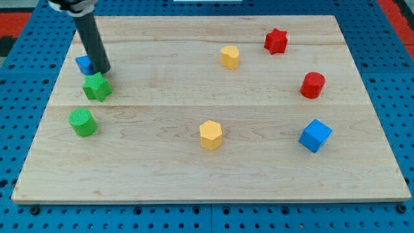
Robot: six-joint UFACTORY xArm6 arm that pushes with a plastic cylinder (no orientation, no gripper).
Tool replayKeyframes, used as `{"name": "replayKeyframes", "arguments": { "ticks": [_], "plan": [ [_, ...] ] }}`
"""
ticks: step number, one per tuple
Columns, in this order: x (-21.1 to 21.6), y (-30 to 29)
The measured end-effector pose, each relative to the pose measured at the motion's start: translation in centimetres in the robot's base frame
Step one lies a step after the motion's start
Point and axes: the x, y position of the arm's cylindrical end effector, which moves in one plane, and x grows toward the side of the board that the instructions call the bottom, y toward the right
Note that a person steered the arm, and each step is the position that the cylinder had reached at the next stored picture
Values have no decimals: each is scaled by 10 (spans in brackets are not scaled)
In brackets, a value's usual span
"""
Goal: Push the green star to the top right of the green circle
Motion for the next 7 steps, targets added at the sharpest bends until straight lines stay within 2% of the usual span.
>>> {"name": "replayKeyframes", "arguments": {
  "ticks": [1,2,3,4,5,6,7],
  "plan": [
    [37,-10],
    [70,23],
    [20,60],
    [41,81],
    [96,59],
    [110,24],
    [98,111]
  ]
}}
